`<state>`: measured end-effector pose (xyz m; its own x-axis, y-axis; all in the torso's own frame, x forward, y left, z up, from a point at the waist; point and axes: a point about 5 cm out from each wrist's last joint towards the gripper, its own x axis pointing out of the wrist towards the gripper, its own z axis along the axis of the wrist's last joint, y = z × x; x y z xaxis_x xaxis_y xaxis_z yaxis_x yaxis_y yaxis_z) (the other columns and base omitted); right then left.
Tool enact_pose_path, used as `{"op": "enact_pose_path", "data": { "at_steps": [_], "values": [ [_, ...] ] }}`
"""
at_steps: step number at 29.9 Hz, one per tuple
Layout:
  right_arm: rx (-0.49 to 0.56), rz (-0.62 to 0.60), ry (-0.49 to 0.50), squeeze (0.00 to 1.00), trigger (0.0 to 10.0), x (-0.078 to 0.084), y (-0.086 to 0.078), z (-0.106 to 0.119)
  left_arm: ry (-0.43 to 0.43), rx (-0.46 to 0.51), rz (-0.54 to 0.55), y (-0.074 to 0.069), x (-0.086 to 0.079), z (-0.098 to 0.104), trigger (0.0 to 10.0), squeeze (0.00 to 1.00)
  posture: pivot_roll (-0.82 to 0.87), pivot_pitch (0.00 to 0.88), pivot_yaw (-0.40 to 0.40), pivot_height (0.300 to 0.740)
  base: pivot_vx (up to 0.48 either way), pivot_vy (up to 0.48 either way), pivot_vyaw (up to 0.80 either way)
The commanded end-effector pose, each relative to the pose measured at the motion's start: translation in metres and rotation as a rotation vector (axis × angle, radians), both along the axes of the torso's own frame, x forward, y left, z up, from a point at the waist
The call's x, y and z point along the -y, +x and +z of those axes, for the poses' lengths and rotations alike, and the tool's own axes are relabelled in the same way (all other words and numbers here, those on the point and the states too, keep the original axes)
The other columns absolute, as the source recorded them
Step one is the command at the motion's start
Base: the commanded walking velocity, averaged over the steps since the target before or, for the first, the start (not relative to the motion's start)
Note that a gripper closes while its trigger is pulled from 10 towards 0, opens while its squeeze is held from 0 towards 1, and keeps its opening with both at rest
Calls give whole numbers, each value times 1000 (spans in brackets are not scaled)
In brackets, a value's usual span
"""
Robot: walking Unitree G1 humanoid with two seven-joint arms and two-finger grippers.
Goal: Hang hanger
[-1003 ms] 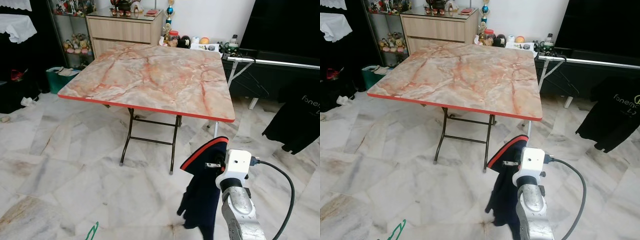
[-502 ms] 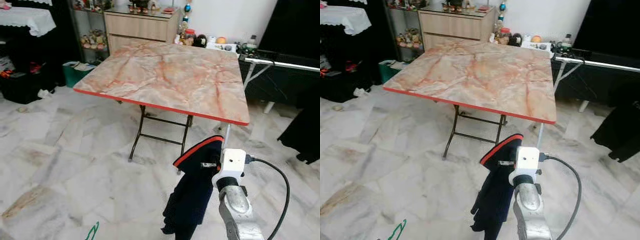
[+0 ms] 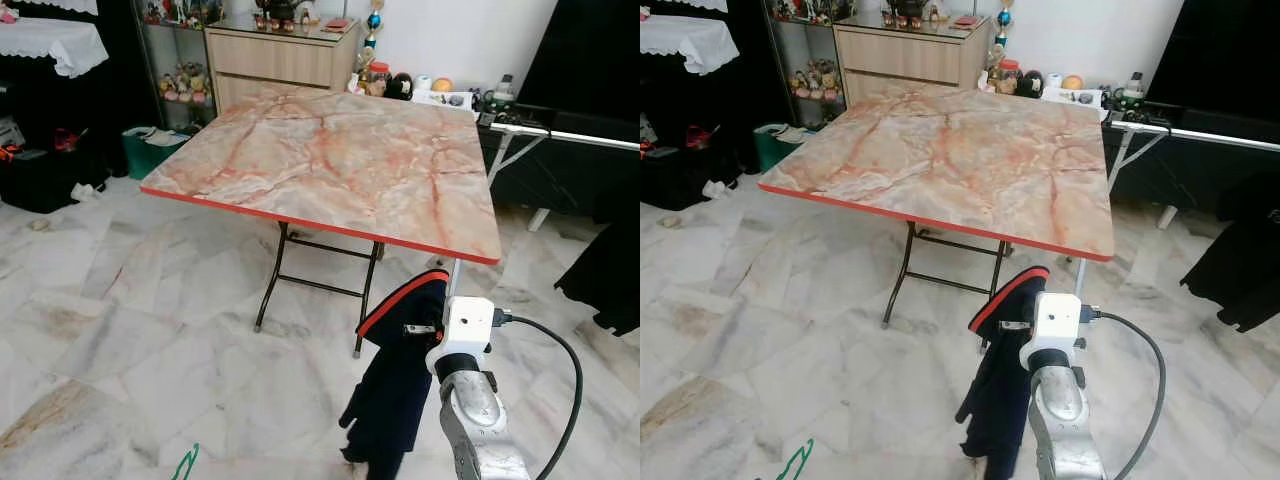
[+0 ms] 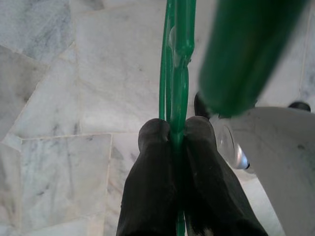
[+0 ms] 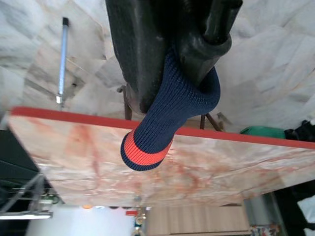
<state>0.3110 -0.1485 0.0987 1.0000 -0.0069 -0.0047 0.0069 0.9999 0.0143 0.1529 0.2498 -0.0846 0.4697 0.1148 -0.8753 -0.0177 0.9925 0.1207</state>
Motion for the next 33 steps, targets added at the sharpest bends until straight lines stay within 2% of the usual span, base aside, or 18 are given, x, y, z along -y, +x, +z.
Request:
{"op": "enact_pose_path", "data": {
  "at_steps": [1,12,15,29,33],
  "values": [
    [37,6,3,0,10000,-2,4,8,-6,-22,4,-6,1,-3,10000,0,115,0,-44,740,322,0,0],
    [70,21,20,0,10000,-8,12,18,-8,-21,4,-5,1,-2,10000,0,116,0,-45,740,327,0,0],
    [107,40,27,0,10000,-13,19,29,-9,-21,4,-4,0,-2,10000,0,113,0,-40,740,324,0,0],
    [316,133,49,0,10000,-44,63,107,-8,-16,3,-2,0,-1,10000,0,122,0,-29,740,326,0,0],
    [334,129,60,0,10000,-45,69,116,-7,-15,6,-2,0,-1,10000,0,121,0,-29,740,324,0,0]
  ]
}}
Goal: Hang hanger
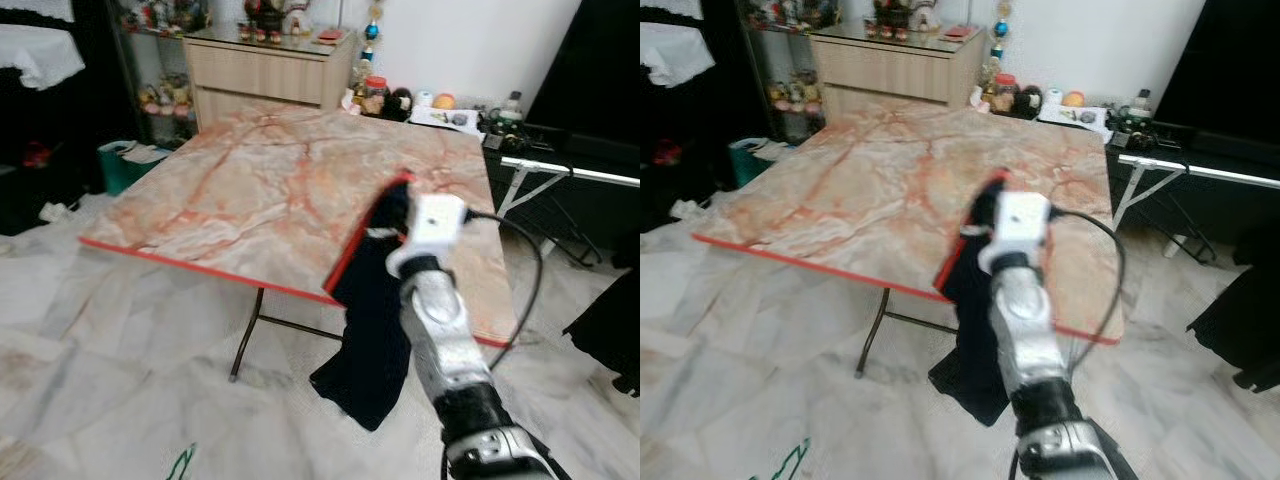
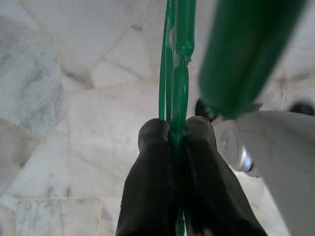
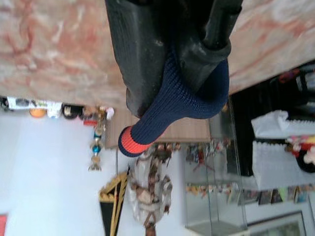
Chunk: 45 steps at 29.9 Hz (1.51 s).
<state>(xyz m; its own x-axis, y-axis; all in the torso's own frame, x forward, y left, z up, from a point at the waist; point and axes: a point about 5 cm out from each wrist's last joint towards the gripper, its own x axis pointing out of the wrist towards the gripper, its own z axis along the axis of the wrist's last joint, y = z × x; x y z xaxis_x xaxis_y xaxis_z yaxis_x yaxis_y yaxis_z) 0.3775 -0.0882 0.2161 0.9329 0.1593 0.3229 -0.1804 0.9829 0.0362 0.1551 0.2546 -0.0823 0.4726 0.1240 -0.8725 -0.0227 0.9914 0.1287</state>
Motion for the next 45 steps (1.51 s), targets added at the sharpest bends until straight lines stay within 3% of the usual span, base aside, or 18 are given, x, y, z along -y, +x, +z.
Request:
{"op": "enact_pose_path", "data": {
  "at_steps": [1,7,11,21,25,29,34,39,43,44,45],
  "values": [
    [1,-47,17,0,10000,15,3,-1,-16,-19,2,-4,5,-3,10000,0,121,0,-29,740,326,0,0],
    [-17,-58,28,0,10000,16,2,-10,-15,-22,3,-5,5,-4,10000,0,130,0,-30,740,328,0,0],
    [11,-77,23,0,10000,22,6,0,-14,-22,1,-5,5,-3,10000,0,127,0,-28,740,324,0,0],
    [121,-107,16,0,10000,33,25,50,-15,-18,1,-4,6,-3,10000,0,141,0,-33,740,325,0,0],
    [160,-117,41,0,10000,40,34,87,-14,-19,1,-4,6,-3,10000,0,148,0,-33,740,325,0,0],
    [201,-125,13,0,10000,43,37,117,-11,-18,5,-4,5,-3,10000,0,152,0,-34,740,325,0,0],
    [227,-138,17,0,10000,47,38,135,-8,-20,5,-4,5,-3,10000,0,155,0,-29,740,326,0,0],
    [180,-91,52,0,10000,42,40,135,-2,-22,5,-4,3,-3,10000,0,154,0,-25,740,325,0,0],
    [12,-47,-45,0,10000,29,46,90,2,-24,4,-4,3,-3,10000,0,154,0,-25,740,0,0,0],
    [-67,-45,-73,0,10000,27,47,66,0,-25,-2,-4,3,-3,10000,0,153,0,-23,740,0,0,0],
    [-67,-45,-73,0,10000,27,47,66,0,-25,-2,-4,3,-3,10000,0,153,0,-23,740,0,0,0]
  ]
}}
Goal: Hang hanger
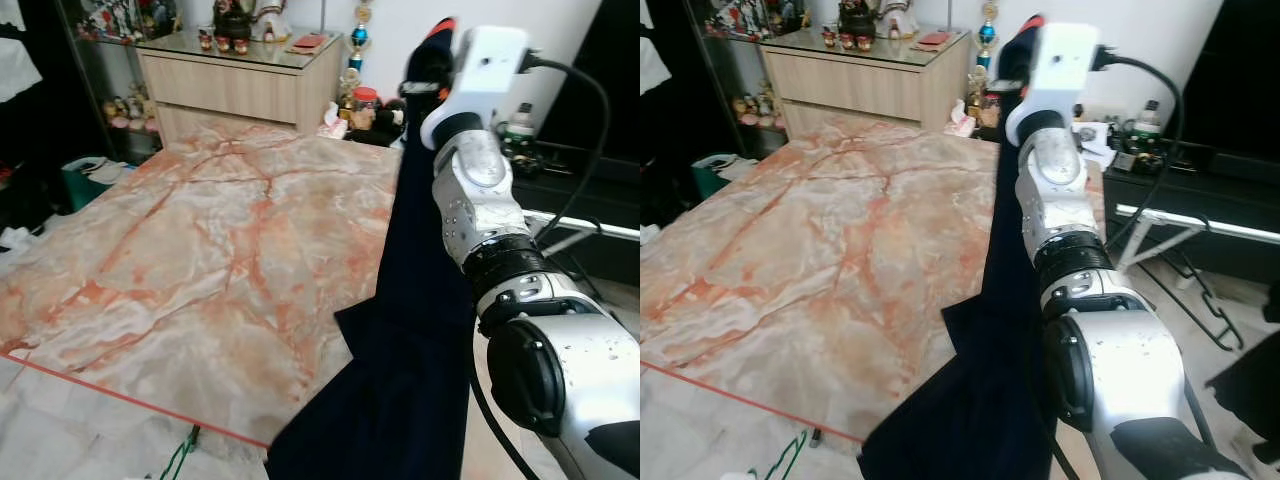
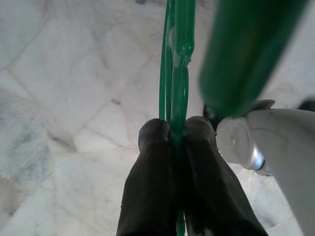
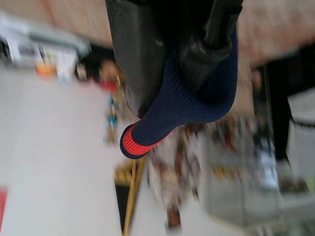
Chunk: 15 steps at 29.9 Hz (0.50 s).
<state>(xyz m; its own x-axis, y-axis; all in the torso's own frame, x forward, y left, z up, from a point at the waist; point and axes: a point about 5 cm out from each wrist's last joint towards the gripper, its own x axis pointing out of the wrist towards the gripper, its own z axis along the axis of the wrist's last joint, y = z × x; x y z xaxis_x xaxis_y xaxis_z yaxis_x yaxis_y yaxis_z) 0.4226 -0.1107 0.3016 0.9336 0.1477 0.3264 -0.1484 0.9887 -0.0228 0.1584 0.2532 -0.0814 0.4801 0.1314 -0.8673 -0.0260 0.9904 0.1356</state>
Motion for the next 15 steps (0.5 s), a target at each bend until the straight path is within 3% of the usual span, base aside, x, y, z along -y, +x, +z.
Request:
{"op": "enact_pose_path", "data": {
  "at_steps": [1,2,5,7,8,9,13,15],
  "values": [
    [-174,-17,12,0,10000,5,0,-47,-11,-34,-3,-8,2,-4,10000,0,153,0,-22,740,0,0,0],
    [-247,-19,47,0,10000,6,-4,-77,-15,-33,1,-9,3,-4,10000,0,149,0,-22,740,0,0,0],
    [-266,-15,57,0,10000,5,-9,-90,-15,-35,-1,-9,3,-5,10000,0,148,0,-21,740,0,0,0],
    [-291,-17,60,0,10000,5,-17,-110,-17,-39,-2,-10,3,-5,10000,0,146,0,-21,740,0,0,0],
    [-313,-33,47,0,10000,6,-29,-128,-17,-41,-2,-10,2,-5,10000,0,135,0,-19,740,0,0,0],
    [-313,-33,47,0,10000,6,-29,-128,-17,-41,-2,-10,2,-5,10000,0,135,0,-19,740,0,0,0],
    [-379,-63,63,0,10000,6,-66,-163,-12,-47,-8,-11,1,-5,10000,0,117,0,-15,740,0,0,0],
    [-384,-106,7,0,10000,11,-85,-174,-12,-49,-18,-11,0,-5,10000,0,112,0,-14,740,0,0,0]
  ]
}}
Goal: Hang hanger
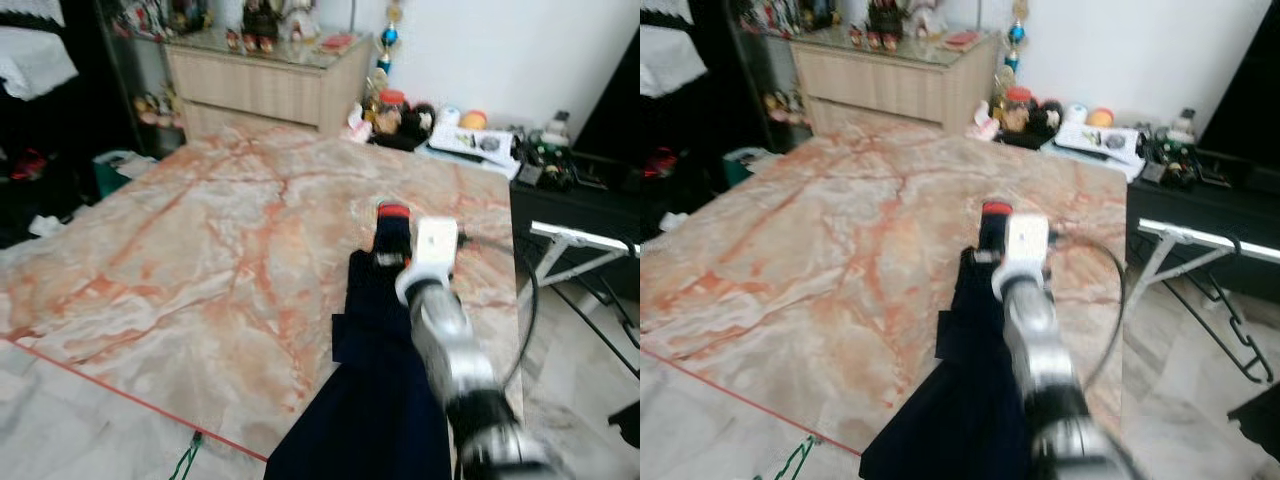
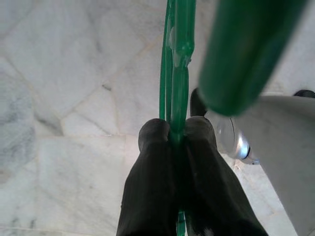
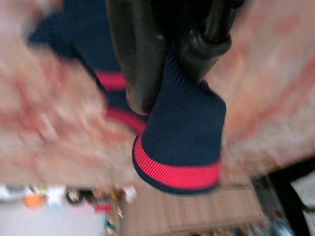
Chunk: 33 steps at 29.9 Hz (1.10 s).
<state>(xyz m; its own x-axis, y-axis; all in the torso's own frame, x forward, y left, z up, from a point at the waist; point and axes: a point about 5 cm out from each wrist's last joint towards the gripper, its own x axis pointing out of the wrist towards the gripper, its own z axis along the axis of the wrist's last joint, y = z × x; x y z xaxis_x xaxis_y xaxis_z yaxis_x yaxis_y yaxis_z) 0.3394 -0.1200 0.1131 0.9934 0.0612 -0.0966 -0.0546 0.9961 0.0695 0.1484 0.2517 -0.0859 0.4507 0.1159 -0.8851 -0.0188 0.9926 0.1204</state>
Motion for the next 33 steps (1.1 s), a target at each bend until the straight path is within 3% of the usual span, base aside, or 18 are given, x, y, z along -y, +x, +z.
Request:
{"op": "enact_pose_path", "data": {
  "at_steps": [1,8,9,21,33],
  "values": [
    [50,-15,-46,0,10000,2,-2,15,4,-15,-15,-1,-1,0,10000,0,112,0,-14,740,0,0,0],
    [-1,-67,-83,16,10000,13,-28,5,4,-16,-30,-2,-1,0,10000,0,100,0,-16,740,0,0,0],
    [-1,-56,-83,1000,10000,13,-33,5,4,-16,-32,-2,-1,0,10000,0,98,0,-17,740,0,0,0],
    [-56,-28,-114,1000,10000,10,-52,1,7,-23,-45,-4,1,-2,10000,0,97,0,-27,740,0,0,0],
    [-17,-36,-123,1000,10000,12,-63,7,16,-25,-55,-6,0,-2,10000,0,94,0,-25,740,0,0,0]
  ]
}}
